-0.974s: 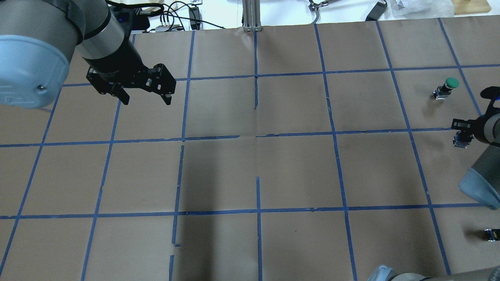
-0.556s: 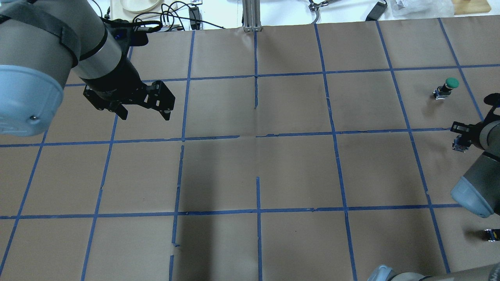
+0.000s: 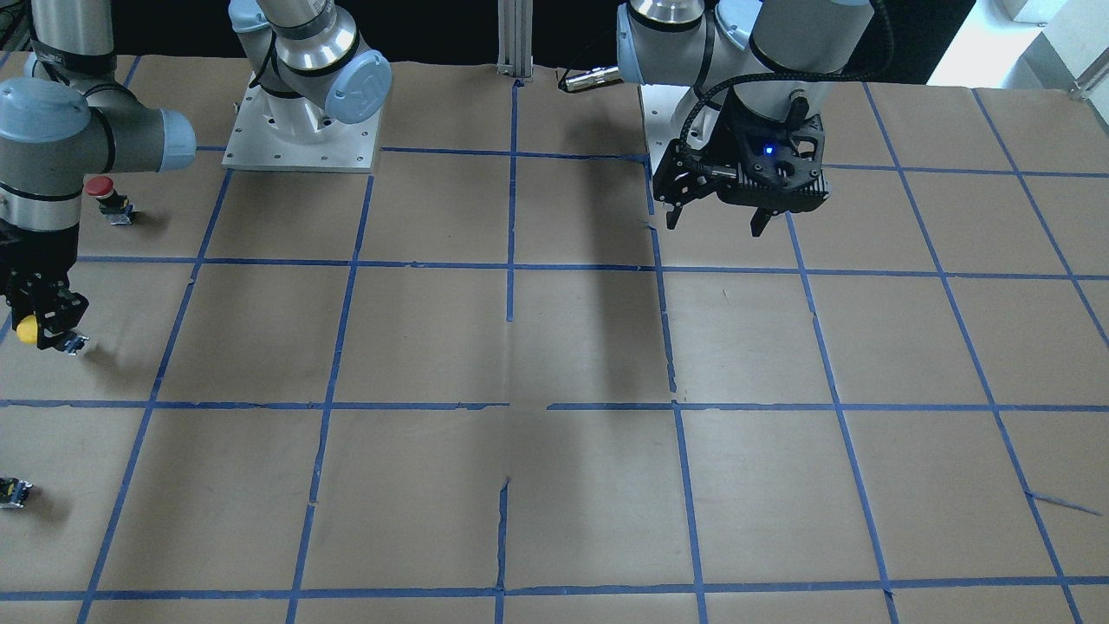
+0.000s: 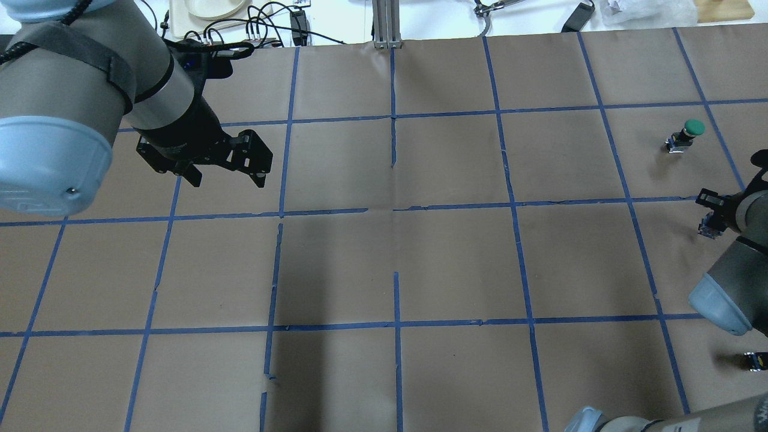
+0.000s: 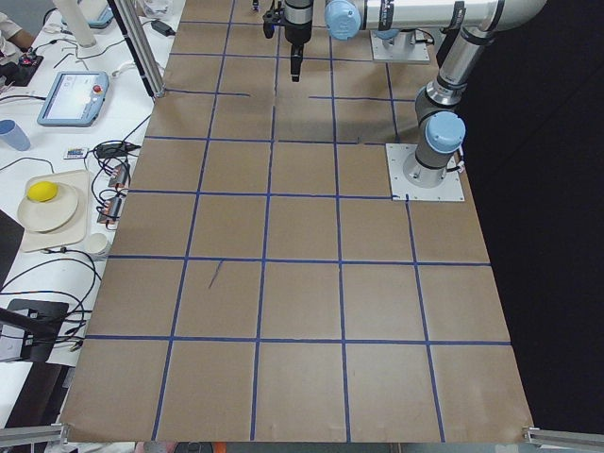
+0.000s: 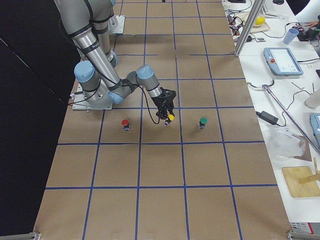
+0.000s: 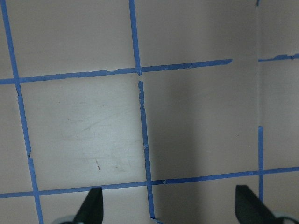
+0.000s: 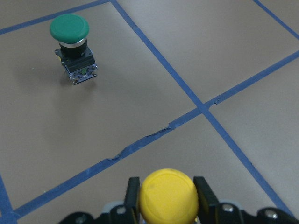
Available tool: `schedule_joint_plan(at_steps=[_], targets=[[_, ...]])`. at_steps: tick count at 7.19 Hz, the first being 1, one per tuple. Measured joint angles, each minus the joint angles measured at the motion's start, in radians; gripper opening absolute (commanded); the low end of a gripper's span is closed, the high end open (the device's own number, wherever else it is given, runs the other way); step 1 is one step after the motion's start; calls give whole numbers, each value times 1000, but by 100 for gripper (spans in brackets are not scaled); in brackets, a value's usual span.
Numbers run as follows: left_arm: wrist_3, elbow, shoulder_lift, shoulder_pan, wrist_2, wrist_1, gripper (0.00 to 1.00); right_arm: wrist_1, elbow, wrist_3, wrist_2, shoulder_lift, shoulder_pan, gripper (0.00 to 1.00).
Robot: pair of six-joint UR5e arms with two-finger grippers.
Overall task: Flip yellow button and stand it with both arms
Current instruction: 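Set the yellow button upright on the table with the right gripper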
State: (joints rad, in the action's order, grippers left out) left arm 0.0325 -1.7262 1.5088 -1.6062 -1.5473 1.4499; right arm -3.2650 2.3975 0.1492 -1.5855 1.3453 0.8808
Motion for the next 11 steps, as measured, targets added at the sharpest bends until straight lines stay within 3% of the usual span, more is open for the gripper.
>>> schedule_joint_plan(at_steps=[4, 5, 6, 11], targets=[[0, -1, -6, 0, -1, -12, 100, -38, 1, -10, -22, -36, 0, 36], [1, 1, -5, 0, -1, -12, 100, -69, 1, -11, -23, -54, 0, 85], [1, 3, -4, 0, -1, -14, 100, -90, 2, -12, -23, -64, 0, 98], [1, 2, -4, 0, 0, -34, 100, -120, 33, -21, -22, -38, 2, 100]])
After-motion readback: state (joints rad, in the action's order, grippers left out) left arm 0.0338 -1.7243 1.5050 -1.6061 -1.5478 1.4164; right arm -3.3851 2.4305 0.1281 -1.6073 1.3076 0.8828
